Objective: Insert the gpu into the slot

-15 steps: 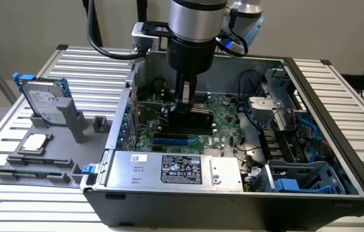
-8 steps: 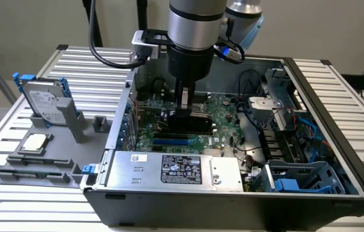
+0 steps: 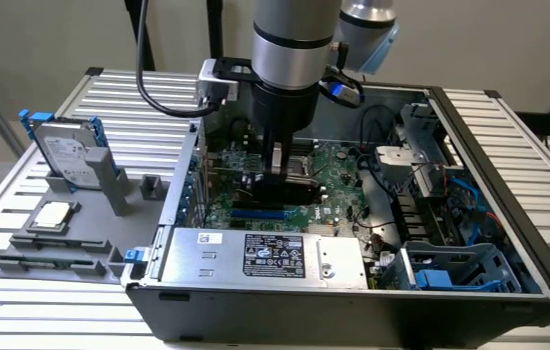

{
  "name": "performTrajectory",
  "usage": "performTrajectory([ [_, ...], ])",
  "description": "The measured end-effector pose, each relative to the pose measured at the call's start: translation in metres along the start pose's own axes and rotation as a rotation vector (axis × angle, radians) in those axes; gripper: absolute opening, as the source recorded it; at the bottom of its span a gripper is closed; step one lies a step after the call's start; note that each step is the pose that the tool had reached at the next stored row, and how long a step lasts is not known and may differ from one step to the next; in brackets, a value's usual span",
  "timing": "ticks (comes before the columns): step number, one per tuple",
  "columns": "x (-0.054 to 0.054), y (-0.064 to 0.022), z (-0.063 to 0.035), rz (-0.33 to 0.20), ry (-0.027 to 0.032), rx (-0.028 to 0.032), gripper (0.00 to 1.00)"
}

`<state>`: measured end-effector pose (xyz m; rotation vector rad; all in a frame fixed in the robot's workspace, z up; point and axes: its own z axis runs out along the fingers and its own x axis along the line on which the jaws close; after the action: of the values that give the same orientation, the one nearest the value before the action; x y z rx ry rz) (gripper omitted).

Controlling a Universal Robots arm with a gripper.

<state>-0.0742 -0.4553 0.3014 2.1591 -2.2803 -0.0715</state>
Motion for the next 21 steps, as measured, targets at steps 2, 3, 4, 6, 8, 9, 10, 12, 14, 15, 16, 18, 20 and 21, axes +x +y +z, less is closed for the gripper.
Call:
performTrajectory([
  [2, 0.000, 0.0005, 0.0036, 0.000, 0.0000, 0.0001, 0.26],
  [3, 0.000, 0.0008, 0.0054, 0.000, -0.0001, 0.0002, 0.26],
  [4, 0.000, 0.0011, 0.0073, 0.000, -0.0001, 0.0003, 0.26],
  [6, 0.000, 0.0018, 0.0109, 0.000, -0.0001, 0.0005, 0.26],
  [8, -0.001, 0.0025, 0.0146, 0.000, -0.0002, 0.0007, 0.26],
  [9, -0.001, 0.0030, 0.0165, 0.000, -0.0001, 0.0008, 0.26],
  [10, -0.002, 0.0035, 0.0184, 0.000, -0.0002, 0.0009, 0.26],
  [12, -0.003, 0.0044, 0.0217, 0.000, 0.0000, 0.0009, 0.26],
  [14, -0.003, 0.0050, 0.0233, 0.000, 0.0002, 0.0008, 0.26],
  [15, -0.004, 0.0050, 0.0236, 0.000, 0.0001, 0.0008, 0.26],
  [16, -0.004, 0.0050, 0.0239, 0.000, -0.0001, 0.0008, 0.26],
  [18, -0.004, 0.0050, 0.0240, 0.000, 0.0000, 0.0008, 0.26],
  [20, -0.004, 0.0051, 0.0240, 0.000, 0.0000, 0.0008, 0.26],
  [21, -0.004, 0.0050, 0.0243, 0.000, -0.0001, 0.0008, 0.26],
])
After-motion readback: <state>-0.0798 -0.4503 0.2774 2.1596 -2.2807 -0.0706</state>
